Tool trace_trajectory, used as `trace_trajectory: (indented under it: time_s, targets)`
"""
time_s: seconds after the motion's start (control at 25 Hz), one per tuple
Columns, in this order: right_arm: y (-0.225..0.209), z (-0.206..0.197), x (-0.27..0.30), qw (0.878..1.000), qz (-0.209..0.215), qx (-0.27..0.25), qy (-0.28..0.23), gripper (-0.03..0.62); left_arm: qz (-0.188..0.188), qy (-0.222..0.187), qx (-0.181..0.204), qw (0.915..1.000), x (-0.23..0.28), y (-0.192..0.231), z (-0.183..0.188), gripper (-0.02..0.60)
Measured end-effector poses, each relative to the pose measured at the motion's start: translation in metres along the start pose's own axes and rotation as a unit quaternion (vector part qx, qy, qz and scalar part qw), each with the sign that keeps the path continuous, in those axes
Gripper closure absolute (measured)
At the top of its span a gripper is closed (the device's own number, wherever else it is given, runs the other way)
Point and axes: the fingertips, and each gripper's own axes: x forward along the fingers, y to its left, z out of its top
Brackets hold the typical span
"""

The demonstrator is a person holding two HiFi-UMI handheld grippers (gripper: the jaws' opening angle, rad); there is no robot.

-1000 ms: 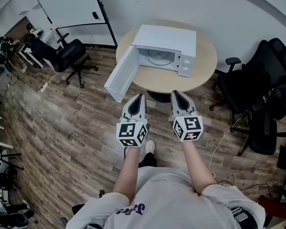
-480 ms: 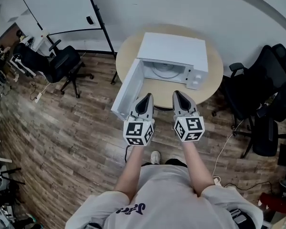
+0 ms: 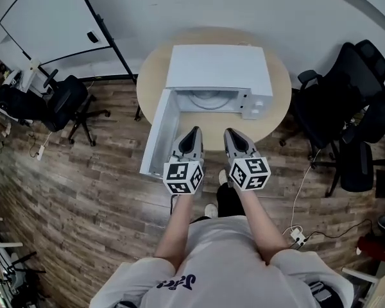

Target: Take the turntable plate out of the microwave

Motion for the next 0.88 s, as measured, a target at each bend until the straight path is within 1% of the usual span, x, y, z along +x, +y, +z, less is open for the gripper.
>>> trace_trajectory:
  time_s: [0.16,0.32,0.48,0.6,0.72,0.76,0.84,0.88]
  targets:
    - [-0.023,-0.008,0.024,1.0,-0.011,0.009,0.013,0.576,-0.009,0.032,-0.012,0.9994,0.032,0.01,-0.022,0.565]
    - [-0.045,-0.012,0.05,0.999,-0.02,0.026,0.024,0.576,-0.014,0.059,-0.052,0.9968,0.06,0.022,-0.045,0.565]
    - [-0.06,-0.016,0.078,0.999,-0.021,0.033,0.037,0.576,-0.005,0.088,-0.09,0.9921,0.089,0.041,-0.067,0.564]
    - [-0.07,-0.03,0.095,0.998,-0.018,0.039,0.055,0.575,0.009,0.112,-0.106,0.988,0.109,0.054,-0.089,0.563]
    - [-0.078,-0.044,0.109,0.996,-0.015,0.046,0.075,0.576,0.017,0.137,-0.135,0.9812,0.127,0.066,-0.113,0.558]
    - [-0.081,-0.049,0.113,0.995,-0.015,0.048,0.081,0.574,0.014,0.145,-0.152,0.9775,0.132,0.068,-0.123,0.537]
    - [-0.086,-0.056,0.122,0.995,-0.014,0.051,0.09,0.575,0.009,0.16,-0.2,0.9666,0.143,0.073,-0.143,0.439]
    - [-0.089,-0.058,0.128,0.994,-0.014,0.053,0.094,0.574,0.01,0.164,-0.228,0.9598,0.149,0.077,-0.153,0.43]
